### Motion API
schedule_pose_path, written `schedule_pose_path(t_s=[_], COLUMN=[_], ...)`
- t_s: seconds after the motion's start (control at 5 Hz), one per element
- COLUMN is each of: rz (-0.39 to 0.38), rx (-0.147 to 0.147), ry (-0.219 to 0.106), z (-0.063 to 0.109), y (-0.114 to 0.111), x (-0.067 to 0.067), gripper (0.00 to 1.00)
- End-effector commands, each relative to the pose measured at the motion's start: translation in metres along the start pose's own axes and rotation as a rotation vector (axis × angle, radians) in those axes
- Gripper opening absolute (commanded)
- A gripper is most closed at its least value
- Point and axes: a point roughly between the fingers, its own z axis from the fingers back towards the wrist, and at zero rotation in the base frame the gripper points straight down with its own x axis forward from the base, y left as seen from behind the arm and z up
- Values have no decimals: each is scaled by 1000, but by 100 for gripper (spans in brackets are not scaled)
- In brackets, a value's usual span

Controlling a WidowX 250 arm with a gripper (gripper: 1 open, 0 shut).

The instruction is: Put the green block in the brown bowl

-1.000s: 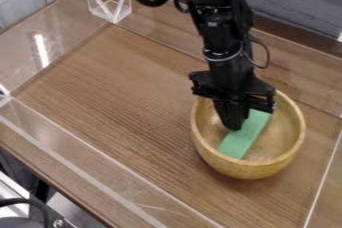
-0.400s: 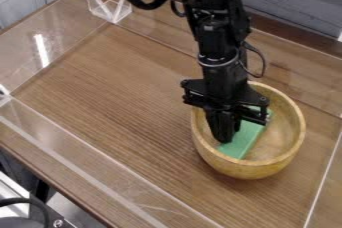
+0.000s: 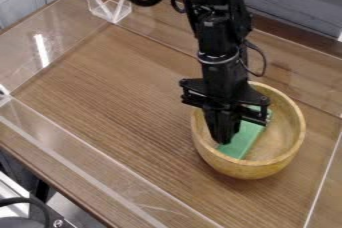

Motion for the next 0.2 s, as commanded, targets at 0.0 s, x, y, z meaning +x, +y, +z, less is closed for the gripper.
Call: schedule_pose_path(t_s=[0.0], rz=[-20], rx=[-10], ry=[-53], z=[19], y=[-8], x=[5], gripper=[0])
